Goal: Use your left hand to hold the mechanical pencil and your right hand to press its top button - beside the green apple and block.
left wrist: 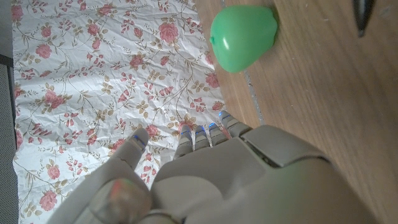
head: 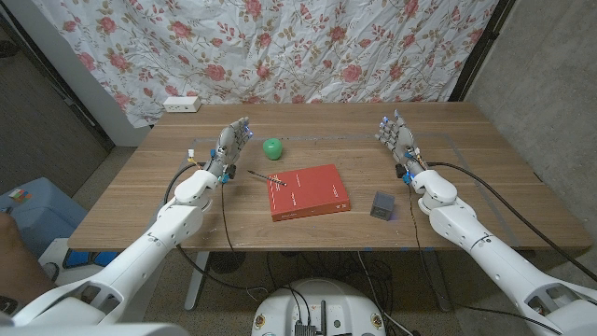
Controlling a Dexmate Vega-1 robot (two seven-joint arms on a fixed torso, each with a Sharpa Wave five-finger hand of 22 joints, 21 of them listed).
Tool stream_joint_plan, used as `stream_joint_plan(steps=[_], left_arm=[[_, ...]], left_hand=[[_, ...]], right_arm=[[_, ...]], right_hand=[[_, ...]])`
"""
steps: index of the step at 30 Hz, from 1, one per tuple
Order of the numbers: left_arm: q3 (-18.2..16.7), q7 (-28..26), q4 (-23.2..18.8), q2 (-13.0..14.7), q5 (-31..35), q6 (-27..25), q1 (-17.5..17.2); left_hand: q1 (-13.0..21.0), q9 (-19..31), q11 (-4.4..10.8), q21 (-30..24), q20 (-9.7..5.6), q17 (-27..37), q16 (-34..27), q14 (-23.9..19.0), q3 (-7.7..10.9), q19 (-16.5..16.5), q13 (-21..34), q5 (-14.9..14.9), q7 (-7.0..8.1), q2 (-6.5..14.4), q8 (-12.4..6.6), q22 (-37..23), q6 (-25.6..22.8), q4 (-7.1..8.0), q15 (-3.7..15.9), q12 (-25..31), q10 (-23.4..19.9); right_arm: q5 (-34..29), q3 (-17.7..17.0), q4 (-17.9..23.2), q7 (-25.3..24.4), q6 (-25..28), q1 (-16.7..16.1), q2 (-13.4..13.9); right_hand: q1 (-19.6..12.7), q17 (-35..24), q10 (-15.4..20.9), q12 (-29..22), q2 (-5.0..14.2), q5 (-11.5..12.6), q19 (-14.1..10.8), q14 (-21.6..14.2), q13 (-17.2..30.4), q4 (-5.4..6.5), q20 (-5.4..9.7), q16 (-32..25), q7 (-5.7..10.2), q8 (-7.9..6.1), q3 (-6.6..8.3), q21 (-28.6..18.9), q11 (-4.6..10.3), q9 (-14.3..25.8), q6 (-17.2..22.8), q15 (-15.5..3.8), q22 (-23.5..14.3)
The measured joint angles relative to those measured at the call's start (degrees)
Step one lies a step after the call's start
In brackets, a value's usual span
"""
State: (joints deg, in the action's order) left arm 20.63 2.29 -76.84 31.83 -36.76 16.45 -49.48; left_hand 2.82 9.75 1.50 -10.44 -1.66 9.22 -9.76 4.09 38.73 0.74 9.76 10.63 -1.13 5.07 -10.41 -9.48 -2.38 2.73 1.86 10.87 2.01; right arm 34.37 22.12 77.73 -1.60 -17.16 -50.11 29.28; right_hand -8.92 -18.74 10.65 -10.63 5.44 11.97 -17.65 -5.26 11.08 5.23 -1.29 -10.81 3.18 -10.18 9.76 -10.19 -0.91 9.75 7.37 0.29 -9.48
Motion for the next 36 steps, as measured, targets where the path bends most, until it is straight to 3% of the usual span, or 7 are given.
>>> stream_joint_plan(steps=[9,11,18,19,30,31,36], left_arm=[[-0.1,-1.9,-0.5,0.3,0.4,-3.4,-0.2],[-1.1,-2.1,-6.6,4.1,0.5,-4.1,-2.9],[-1.1,-2.7,-6.6,4.1,1.0,-7.8,-2.9],[-2.2,-2.7,-12.7,9.0,1.1,-8.1,-5.0],[-2.4,-0.9,-14.8,11.6,3.3,-10.7,-5.4],[-2.7,-0.7,-17.2,15.3,3.7,-10.8,-6.0],[-2.8,-0.4,-18.9,17.7,5.7,-11.4,-6.5]], left_hand=[[0.8,0.0,0.13,0.0,0.0,0.0,0.0,-0.5,0.07,0.0,0.0,-0.3,0.29,0.4,-0.2,0.0,-0.9,-1.52,0.09,0.4,-1.1],[1.1,0.0,0.35,0.0,0.0,0.0,0.0,-0.5,0.32,0.0,0.0,-0.3,0.34,0.1,-0.2,0.0,-0.9,-2.02,0.09,0.4,-1.3],[4.1,0.0,1.43,0.0,-0.24,0.0,-0.1,-1.3,1.04,0.2,0.0,-0.3,1.73,1.3,-0.41,0.2,-2.3,-6.61,0.13,0.4,-3.0],[4.5,0.0,1.79,0.0,-0.28,0.0,-0.2,-1.7,1.21,0.3,0.0,-0.3,1.85,1.1,-0.47,0.2,-2.9,-7.54,0.16,0.4,-3.4],[7.0,0.0,3.91,0.0,-0.4,0.0,-0.2,-3.3,1.75,2.3,0.0,-0.3,4.02,0.2,-0.85,0.2,-5.9,-12.17,0.17,0.4,-6.3],[7.4,0.0,4.03,0.0,-0.35,0.0,-0.2,-3.3,1.69,2.6,0.0,-0.3,4.22,0.3,-0.85,0.2,-6.1,-12.37,0.19,0.4,-6.6],[9.9,0.0,5.48,-0.5,-0.41,0.0,-0.2,-4.4,1.63,4.5,0.0,-0.5,5.77,-1.0,-1.3,0.1,-7.6,-13.43,-0.07,0.4,-8.5]], right_arm=[[0.0,-0.1,1.7,0.0,0.0,-1.1,0.5],[-0.8,-0.1,2.0,-1.8,0.1,-1.2,0.5],[-0.8,-0.2,3.2,-1.8,0.1,-1.8,1.0],[-2.1,-0.2,3.2,-3.4,0.3,-1.9,1.0],[-2.5,-0.6,4.0,-3.8,0.3,-2.9,1.5],[-2.9,-0.7,4.1,-4.4,-0.3,-3.1,1.5],[-2.9,-0.9,4.5,-4.7,-0.8,-3.7,1.6]], right_hand=[[-0.4,0.7,0.0,0.0,0.38,0.4,1.0,-0.9,0.0,-0.41,1.43,-0.4,0.0,-0.23,0.41,0.0,0.0,0.0,0.0,-0.91,0.0],[-0.4,0.7,0.0,0.0,0.38,0.4,1.2,-1.2,-0.1,-0.56,1.61,-0.4,0.0,-0.23,0.56,0.0,0.0,0.0,0.0,-1.11,0.0],[-0.4,1.2,0.4,0.0,0.38,0.4,2.0,-1.7,-0.2,-0.56,2.44,-0.4,0.0,-0.23,0.56,0.0,0.41,0.0,0.0,-1.32,0.1],[-0.4,1.2,0.4,0.0,0.38,0.4,2.0,-1.7,-0.2,-0.56,2.45,-0.4,0.04,-0.23,0.56,0.0,0.41,0.0,0.0,-1.32,0.2],[-0.4,1.5,0.4,0.0,0.38,0.4,2.4,-1.7,-0.2,-0.79,2.83,-0.4,-0.1,-0.23,0.79,0.0,0.41,0.0,0.5,-1.32,0.1],[-0.4,1.5,0.4,0.0,0.38,0.4,2.4,-1.7,-0.2,-0.79,2.83,-0.4,-0.11,-0.23,0.79,0.0,0.41,0.0,0.5,-1.32,0.2],[-0.4,1.7,0.4,0.0,0.38,0.4,2.4,-1.7,-0.2,-0.97,2.83,-0.4,-0.11,-0.23,0.97,0.0,0.41,0.0,0.5,-1.31,0.1]])
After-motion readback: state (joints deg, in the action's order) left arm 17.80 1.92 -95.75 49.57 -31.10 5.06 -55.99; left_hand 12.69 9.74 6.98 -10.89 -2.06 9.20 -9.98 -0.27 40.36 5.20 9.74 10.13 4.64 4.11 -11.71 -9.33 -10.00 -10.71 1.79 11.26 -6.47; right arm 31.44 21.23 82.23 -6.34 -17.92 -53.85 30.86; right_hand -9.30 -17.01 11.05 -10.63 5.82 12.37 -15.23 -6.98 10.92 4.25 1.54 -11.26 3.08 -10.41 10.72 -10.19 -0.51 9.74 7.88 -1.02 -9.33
